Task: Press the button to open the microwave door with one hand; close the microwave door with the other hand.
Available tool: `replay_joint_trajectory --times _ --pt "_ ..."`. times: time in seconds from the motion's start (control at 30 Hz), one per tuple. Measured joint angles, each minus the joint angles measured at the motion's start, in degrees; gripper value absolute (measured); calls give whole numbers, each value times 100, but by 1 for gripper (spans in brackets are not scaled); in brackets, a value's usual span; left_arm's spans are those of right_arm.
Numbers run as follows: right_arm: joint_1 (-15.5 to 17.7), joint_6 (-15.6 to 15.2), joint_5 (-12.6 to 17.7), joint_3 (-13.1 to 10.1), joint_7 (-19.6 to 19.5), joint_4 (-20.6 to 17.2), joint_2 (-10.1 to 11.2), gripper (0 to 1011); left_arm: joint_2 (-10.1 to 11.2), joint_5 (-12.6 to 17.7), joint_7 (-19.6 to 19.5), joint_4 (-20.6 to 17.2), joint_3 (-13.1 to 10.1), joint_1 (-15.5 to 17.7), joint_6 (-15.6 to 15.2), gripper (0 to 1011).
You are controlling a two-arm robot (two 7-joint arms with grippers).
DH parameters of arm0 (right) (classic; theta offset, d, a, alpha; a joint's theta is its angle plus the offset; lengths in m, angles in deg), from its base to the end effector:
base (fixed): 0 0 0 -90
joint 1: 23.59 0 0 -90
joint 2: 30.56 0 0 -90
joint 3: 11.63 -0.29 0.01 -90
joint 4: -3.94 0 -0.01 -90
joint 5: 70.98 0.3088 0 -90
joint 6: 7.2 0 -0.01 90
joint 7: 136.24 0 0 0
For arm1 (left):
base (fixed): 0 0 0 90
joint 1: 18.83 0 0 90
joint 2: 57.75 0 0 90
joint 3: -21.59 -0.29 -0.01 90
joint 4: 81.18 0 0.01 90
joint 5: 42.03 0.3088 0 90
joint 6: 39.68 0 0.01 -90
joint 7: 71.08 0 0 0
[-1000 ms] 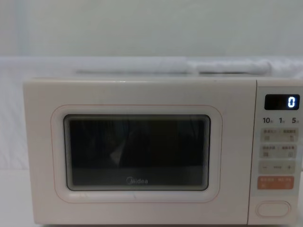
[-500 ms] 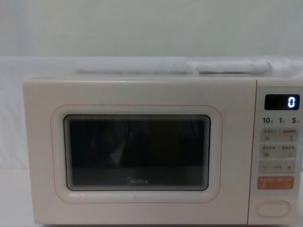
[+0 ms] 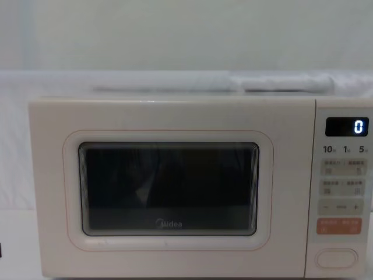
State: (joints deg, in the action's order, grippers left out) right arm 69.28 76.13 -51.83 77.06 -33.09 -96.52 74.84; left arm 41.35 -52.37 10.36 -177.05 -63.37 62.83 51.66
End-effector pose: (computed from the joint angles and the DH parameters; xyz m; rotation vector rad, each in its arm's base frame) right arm 0.3133 -0.0713 -0.2484 0.0620 0.0290 -1.3063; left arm 0.2858 0.0708 -0.3039 -0.0048 0.0133 1.4919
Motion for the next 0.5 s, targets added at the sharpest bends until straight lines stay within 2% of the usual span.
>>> replay_joint_trajectory --times 0.3,0.5 --pt "0 0 0 0 0 0 0 1002 0 0 0 0 0 0 0 947" --pt "0 0 0 0 0 0 0 1002 0 0 0 0 0 0 0 1001"
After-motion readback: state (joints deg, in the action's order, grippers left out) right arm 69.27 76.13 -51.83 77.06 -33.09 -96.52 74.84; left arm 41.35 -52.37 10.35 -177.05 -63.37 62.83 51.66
